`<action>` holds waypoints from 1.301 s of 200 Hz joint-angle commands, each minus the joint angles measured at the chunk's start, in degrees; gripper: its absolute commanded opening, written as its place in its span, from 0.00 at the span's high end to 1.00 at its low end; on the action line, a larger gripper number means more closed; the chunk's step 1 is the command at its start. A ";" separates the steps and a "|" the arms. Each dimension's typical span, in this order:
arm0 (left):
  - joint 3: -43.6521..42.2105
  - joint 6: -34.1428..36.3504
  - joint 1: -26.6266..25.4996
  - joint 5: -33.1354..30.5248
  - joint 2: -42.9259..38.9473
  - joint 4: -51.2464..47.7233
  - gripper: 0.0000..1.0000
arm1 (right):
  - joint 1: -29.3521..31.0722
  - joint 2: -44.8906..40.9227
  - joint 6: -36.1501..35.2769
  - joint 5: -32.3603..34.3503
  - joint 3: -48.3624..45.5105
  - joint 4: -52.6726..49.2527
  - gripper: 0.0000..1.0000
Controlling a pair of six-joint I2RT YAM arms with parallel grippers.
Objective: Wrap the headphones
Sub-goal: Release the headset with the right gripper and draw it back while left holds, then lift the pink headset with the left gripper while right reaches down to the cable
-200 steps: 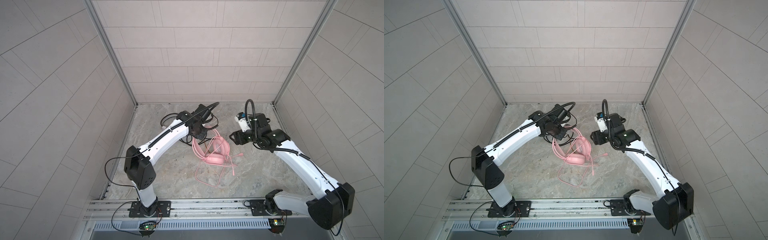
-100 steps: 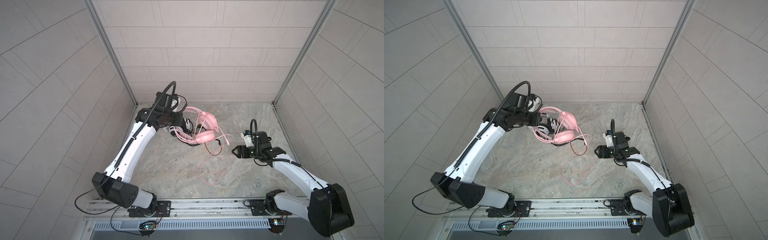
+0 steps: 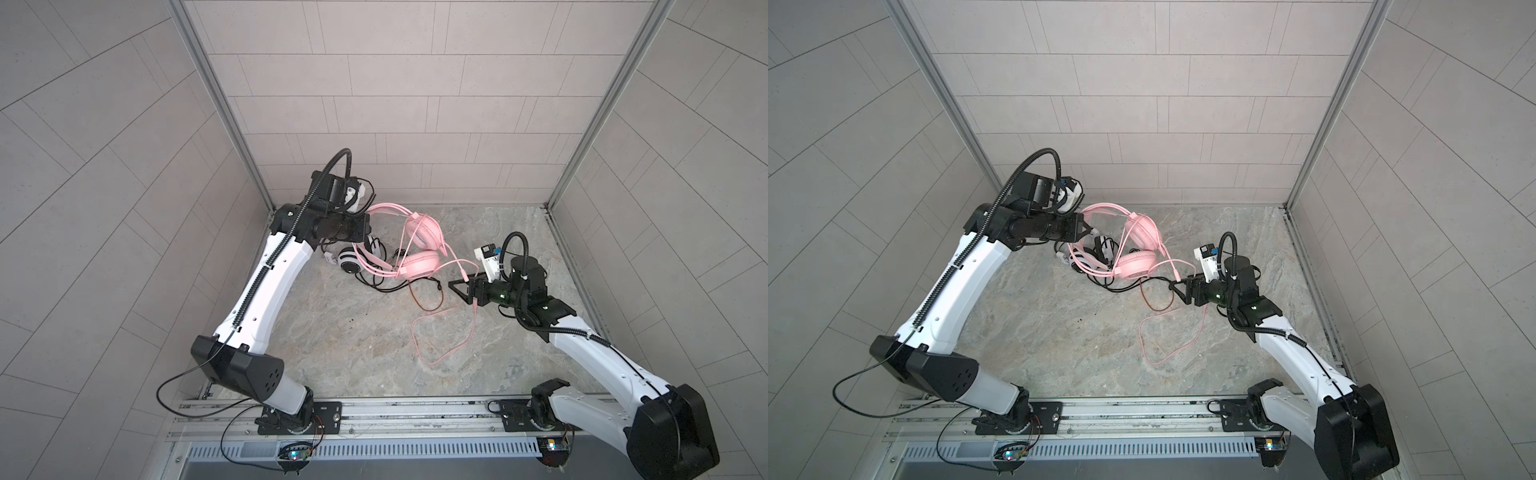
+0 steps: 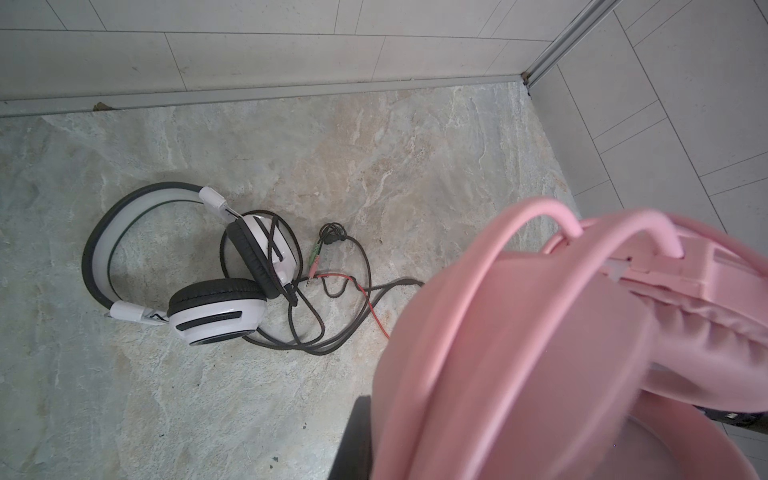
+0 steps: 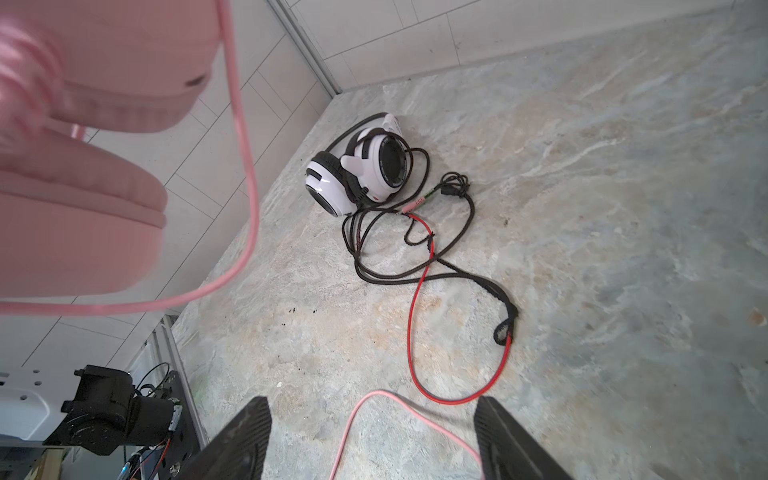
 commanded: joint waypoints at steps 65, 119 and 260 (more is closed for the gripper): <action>3.99 1.64 6.05 -6.11 2.52 -2.77 1.00 | 0.25 2.66 -5.26 9.13 19.32 -14.29 1.00; -4.02 -11.82 12.86 3.01 2.76 13.17 1.00 | 0.19 -1.57 -6.39 15.64 34.15 -31.31 1.00; -13.51 5.48 -6.34 13.33 1.67 -9.06 1.00 | -9.70 34.19 -9.69 18.64 90.41 -45.98 1.00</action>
